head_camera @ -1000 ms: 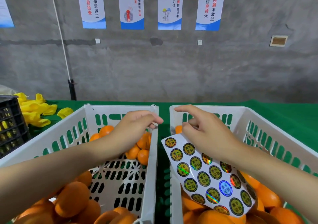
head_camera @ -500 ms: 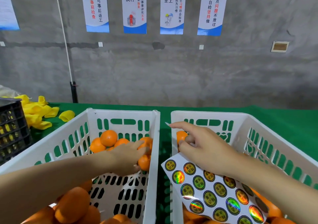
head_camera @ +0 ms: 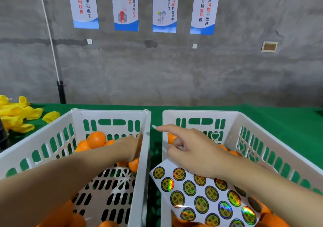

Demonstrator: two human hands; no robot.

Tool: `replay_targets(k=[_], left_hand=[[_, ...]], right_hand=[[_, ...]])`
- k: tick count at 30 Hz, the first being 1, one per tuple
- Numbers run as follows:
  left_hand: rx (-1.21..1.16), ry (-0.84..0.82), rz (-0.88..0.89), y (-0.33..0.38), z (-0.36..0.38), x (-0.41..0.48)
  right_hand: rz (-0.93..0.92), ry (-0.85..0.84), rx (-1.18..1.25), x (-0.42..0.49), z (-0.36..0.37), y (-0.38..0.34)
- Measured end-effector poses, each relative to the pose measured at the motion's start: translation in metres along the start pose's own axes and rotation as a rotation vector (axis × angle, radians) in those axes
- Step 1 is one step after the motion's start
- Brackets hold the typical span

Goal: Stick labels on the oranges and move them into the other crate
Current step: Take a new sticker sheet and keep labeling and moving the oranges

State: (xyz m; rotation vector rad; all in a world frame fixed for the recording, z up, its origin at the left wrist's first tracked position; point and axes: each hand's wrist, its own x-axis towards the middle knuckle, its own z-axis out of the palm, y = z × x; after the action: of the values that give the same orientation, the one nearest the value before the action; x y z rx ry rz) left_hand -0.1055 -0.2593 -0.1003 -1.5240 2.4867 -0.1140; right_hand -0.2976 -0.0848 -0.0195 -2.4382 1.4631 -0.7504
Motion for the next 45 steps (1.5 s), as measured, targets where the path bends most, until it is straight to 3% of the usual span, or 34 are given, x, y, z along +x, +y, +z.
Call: replay_targets(k=[8,10,13,16,19,22,24,29,35,38,41,45], left_hand=[[0.107,0.104,-0.031,-0.004,-0.003,-0.007],[0.023,0.174,-0.025,-0.013,-0.009,-0.017],[-0.429,0.319,-0.045,-0.024,-0.027,-0.037],[-1.067,0.441,-0.186,-0.011,-0.047,-0.053],[-1.734,0.336,-0.248,0.009,-0.066,-0.071],[-2.059,0.236,-0.117,0.028,-0.083,-0.090],[-2.054,0.245,-0.027,0.041,-0.086,-0.098],[-1.545,0.488,-0.037,0.066,-0.067,-0.115],[-1.418,0.485,0.160,0.072,-0.051,-0.116],[-1.387,0.529,0.183,0.070,-0.049,-0.116],[-1.362,0.546,0.201,0.068,-0.047,-0.115],[-1.346,0.548,0.261,0.066,-0.048,-0.117]], right_hand=[[-0.010,-0.001,0.088,0.001,0.004,0.002],[-0.001,0.009,0.177,0.002,0.003,0.003],[0.023,0.029,0.291,0.001,0.001,-0.001],[0.078,0.065,0.360,0.002,-0.003,-0.005],[0.124,0.132,0.462,0.003,-0.012,-0.012],[0.144,0.205,0.572,0.003,-0.026,-0.016],[0.162,0.222,0.659,0.003,-0.032,-0.017],[0.170,0.197,0.806,0.002,-0.038,-0.016],[0.205,0.214,0.940,0.002,-0.041,-0.018],[0.222,0.040,1.031,0.002,-0.045,-0.021],[0.254,-0.060,0.989,0.001,-0.044,-0.023],[0.321,-0.012,0.854,0.001,-0.041,-0.019]])
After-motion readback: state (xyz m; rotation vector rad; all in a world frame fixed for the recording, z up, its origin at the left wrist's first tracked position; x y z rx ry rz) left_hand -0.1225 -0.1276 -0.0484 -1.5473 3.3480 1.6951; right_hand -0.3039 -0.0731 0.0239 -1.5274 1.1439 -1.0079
